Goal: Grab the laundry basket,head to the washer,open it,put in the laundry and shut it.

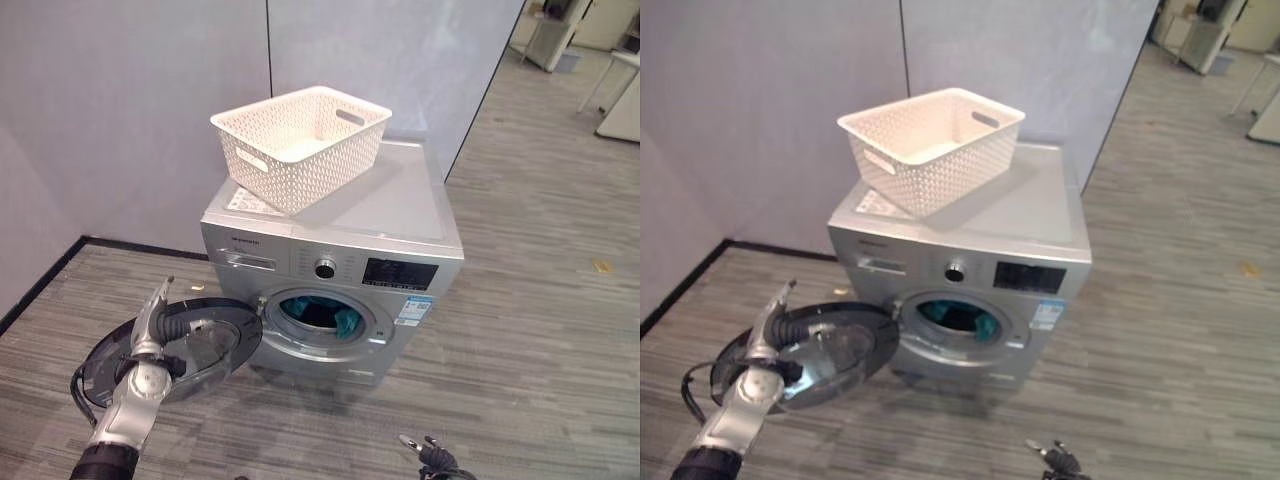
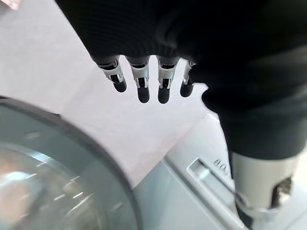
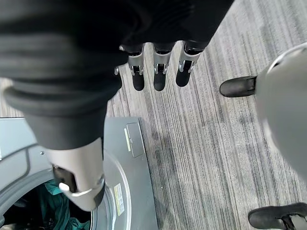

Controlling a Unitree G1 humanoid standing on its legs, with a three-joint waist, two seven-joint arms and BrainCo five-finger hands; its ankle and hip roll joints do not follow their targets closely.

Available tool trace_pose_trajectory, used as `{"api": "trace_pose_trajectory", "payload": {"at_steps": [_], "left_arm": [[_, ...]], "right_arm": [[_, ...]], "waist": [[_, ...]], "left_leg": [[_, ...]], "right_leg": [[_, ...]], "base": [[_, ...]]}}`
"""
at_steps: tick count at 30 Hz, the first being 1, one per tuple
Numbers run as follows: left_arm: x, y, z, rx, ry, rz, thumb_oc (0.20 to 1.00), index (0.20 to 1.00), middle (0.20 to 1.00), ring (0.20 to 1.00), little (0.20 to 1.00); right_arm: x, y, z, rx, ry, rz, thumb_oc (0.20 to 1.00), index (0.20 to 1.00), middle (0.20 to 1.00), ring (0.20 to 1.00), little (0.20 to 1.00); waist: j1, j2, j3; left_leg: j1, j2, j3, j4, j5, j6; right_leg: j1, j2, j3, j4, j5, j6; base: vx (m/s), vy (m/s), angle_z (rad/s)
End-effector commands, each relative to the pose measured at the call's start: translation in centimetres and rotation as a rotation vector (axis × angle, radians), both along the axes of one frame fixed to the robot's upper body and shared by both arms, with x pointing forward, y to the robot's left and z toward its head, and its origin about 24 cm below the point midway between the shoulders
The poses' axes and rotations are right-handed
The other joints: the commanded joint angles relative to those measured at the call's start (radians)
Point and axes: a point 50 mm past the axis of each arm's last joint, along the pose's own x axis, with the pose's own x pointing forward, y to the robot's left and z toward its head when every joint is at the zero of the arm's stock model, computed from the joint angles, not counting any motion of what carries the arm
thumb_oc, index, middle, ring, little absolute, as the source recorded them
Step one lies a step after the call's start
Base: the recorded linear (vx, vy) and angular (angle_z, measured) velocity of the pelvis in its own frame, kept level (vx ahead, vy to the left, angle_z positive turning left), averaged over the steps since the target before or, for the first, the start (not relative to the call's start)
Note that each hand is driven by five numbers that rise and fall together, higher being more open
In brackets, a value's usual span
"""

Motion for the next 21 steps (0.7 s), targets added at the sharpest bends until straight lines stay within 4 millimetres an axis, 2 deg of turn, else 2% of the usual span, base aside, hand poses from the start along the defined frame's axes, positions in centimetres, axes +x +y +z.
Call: {"api": "trace_pose_trajectory", "payload": {"at_steps": [1, 2, 3, 4, 5, 6, 7, 9, 10, 11, 12, 13, 14, 16, 19, 21], "left_arm": [[1.3, -1.3, 1.6, -0.008, -0.118, -0.027, 1.0, 1.0, 1.0, 1.0, 1.0], [1.3, -1.3, 1.6, -0.008, -0.118, -0.027, 1.0, 1.0, 1.0, 1.0, 1.0], [1.2, -1.3, 1.5, -0.005, -0.116, -0.02, 1.0, 1.0, 1.0, 1.0, 1.0], [1.2, -1.2, 1.2, 0.006, -0.108, -0.008, 1.0, 1.0, 1.0, 1.0, 1.0], [1.5, -0.8, 1.2, 0.045, -0.099, 0.015, 1.0, 1.0, 1.0, 1.0, 1.0], [1.8, 0.1, 1.1, 0.088, -0.076, 0.048, 1.0, 1.0, 1.0, 1.0, 1.0], [1.8, 0.1, 1.1, 0.088, -0.076, 0.048, 1.0, 1.0, 1.0, 1.0, 1.0], [2.8, 2.0, 2.2, 0.13, -0.08, 0.091, 1.0, 1.0, 1.0, 1.0, 1.0], [2.8, 2.0, 2.2, 0.13, -0.081, 0.09, 1.0, 1.0, 1.0, 1.0, 1.0], [4.2, 3.2, 3.8, 0.207, -0.099, 0.103, 1.0, 1.0, 1.0, 1.0, 1.0], [4.2, 3.2, 3.8, 0.207, -0.1, 0.102, 1.0, 1.0, 1.0, 1.0, 1.0], [5.4, 4.8, 5.5, 0.267, -0.112, 0.142, 1.0, 1.0, 1.0, 1.0, 1.0], [5.4, 4.8, 5.6, 0.267, -0.114, 0.142, 1.0, 1.0, 1.0, 1.0, 1.0], [6.2, 6.8, 7.7, 0.314, -0.14, 0.205, 1.0, 1.0, 1.0, 1.0, 1.0], [7.5, 8.8, 11.2, 0.375, -0.163, 0.252, 1.0, 1.0, 1.0, 1.0, 1.0], [8.4, 9.7, 12.9, 0.357, -0.156, 0.289, 1.0, 1.0, 1.0, 1.0, 1.0]], "right_arm": [[1.5, -3.0, 1.1, -0.101, -0.061, -0.018, 1.0, 1.0, 1.0, 1.0, 1.0], [1.5, -3.0, 1.1, -0.101, -0.061, -0.018, 1.0, 1.0, 1.0, 1.0, 1.0], [1.2, -3.1, 1.1, -0.108, -0.053, -0.009, 1.0, 1.0, 1.0, 1.0, 1.0], [1.0, -3.2, 1.0, -0.114, -0.048, -0.008, 1.0, 1.0, 1.0, 1.0, 1.0], [0.8, -3.4, 1.1, -0.116, -0.05, -0.01, 1.0, 1.0, 1.0, 1.0, 1.0], [0.1, -3.8, 1.0, -0.122, -0.039, -0.017, 1.0, 1.0, 1.0, 1.0, 1.0], [0.1, -3.7, 1.0, -0.121, -0.039, -0.017, 1.0, 1.0, 1.0, 1.0, 1.0], [-1.1, -4.3, 0.9, -0.132, -0.016, -0.017, 1.0, 1.0, 1.0, 1.0, 1.0], [-1.1, -4.3, 0.9, -0.132, -0.016, -0.017, 1.0, 1.0, 1.0, 1.0, 1.0], [-1.7, -4.6, 0.9, -0.14, -0.002, 0.006, 1.0, 1.0, 1.0, 1.0, 1.0], [-1.7, -4.5, 0.9, -0.139, -0.003, 0.005, 1.0, 1.0, 1.0, 1.0, 1.0], [-2.0, -4.6, 0.9, -0.147, 0.004, 0.034, 1.0, 1.0, 1.0, 1.0, 1.0], [-2.0, -4.6, 0.9, -0.146, 0.003, 0.033, 1.0, 1.0, 1.0, 1.0, 1.0], [-1.8, -4.6, 0.9, -0.151, -0.003, 0.049, 1.0, 1.0, 1.0, 1.0, 1.0], [-0.7, -4.7, 1.3, -0.16, -0.044, 0.069, 1.0, 1.0, 1.0, 1.0, 1.0], [0.5, -4.9, 1.8, -0.168, -0.08, 0.084, 1.0, 1.0, 1.0, 1.0, 1.0]], "waist": [[0.004, 0.028, 0.016], [0.003, 0.029, 0.015], [-0.003, 0.029, 0.013], [-0.008, 0.033, 0.014], [-0.015, 0.035, 0.015], [-0.027, 0.033, 0.009], [-0.027, 0.033, 0.009], [-0.042, 0.033, 0.002], [-0.041, 0.032, 0.003], [-0.052, 0.03, 0.008], [-0.051, 0.029, 0.009], [-0.061, 0.022, 0.018], [-0.06, 0.021, 0.019], [-0.067, 0.012, 0.027], [-0.075, -0.001, 0.046], [-0.084, -0.009, 0.071]], "left_leg": [[-0.105, 0.056, -0.017, 0.016, 0.143, 0.01], [-0.107, 0.056, -0.018, 0.015, 0.147, 0.011], [-0.092, 0.062, -0.004, 0.016, 0.125, 0.015], [-0.092, 0.071, 0.001, 0.019, 0.141, 0.012], [-0.103, 0.085, 0.012, 0.023, 0.165, 0.009], [-0.097, 0.095, 0.022, 0.015, 0.159, 0.009], [-0.097, 0.095, 0.022, 0.015, 0.158, 0.009], [-0.102, 0.108, 0.023, 0.016, 0.142, 0.005], [-0.103, 0.109, 0.023, 0.016, 0.142, 0.004], [-0.114, 0.118, 0.028, 0.021, 0.131, 0.0], [-0.114, 0.118, 0.028, 0.021, 0.131, 0.0], [-0.12, 0.118, 0.03, 0.034, 0.113, -0.001], [-0.12, 0.118, 0.03, 0.035, 0.113, 0.0], [-0.123, 0.115, 0.039, 0.042, 0.095, 0.0], [-0.143, 0.109, 0.054, 0.055, 0.073, 0.005], [-0.171, 0.102, 0.058, 0.071, 0.061, 0.012]], "right_leg": [[-0.038, 0.06, -0.03, 0.046, -0.136, -0.082], [-0.04, 0.06, -0.031, 0.044, -0.131, -0.081], [-0.033, 0.061, -0.036, 0.045, -0.137, -0.084], [-0.024, 0.065, -0.036, 0.043, -0.141, -0.087], [-0.022, 0.069, -0.037, 0.045, -0.14, -0.091], [-0.009, 0.078, -0.033, 0.049, -0.149, -0.093], [-0.008, 0.078, -0.033, 0.049, -0.149, -0.093], [-0.003, 0.086, -0.032, 0.045, -0.149, -0.091], [-0.003, 0.086, -0.032, 0.045, -0.148, -0.092], [-0.002, 0.087, -0.032, 0.044, -0.148, -0.091], [-0.002, 0.087, -0.033, 0.044, -0.148, -0.091], [-0.004, 0.084, -0.029, 0.042, -0.142, -0.086], [-0.004, 0.084, -0.029, 0.042, -0.142, -0.086], [-0.019, 0.078, -0.015, 0.041, -0.129, -0.075], [-0.064, 0.06, 0.006, 0.051, -0.105, -0.059], [-0.097, 0.046, 0.011, 0.059, -0.089, -0.05]], "base": [[-0.12, -0.061, 0.27], [-0.07, -0.045, 0.26], [0.0, 0.007, 0.19], [0.01, 0.014, 0.2], [0.07, 0.011, 0.22], [0.07, 0.0, 0.17], [0.1, -0.021, 0.15], [0.07, -0.014, 0.21], [0.08, 0.001, 0.26], [0.04, 0.006, 0.12], [0.07, 0.014, 0.15], [0.03, 0.009, 0.05], [0.04, 0.018, 0.0], [0.01, 0.037, -0.17], [-0.02, 0.067, -0.27], [-0.07, 0.081, -0.27]]}}
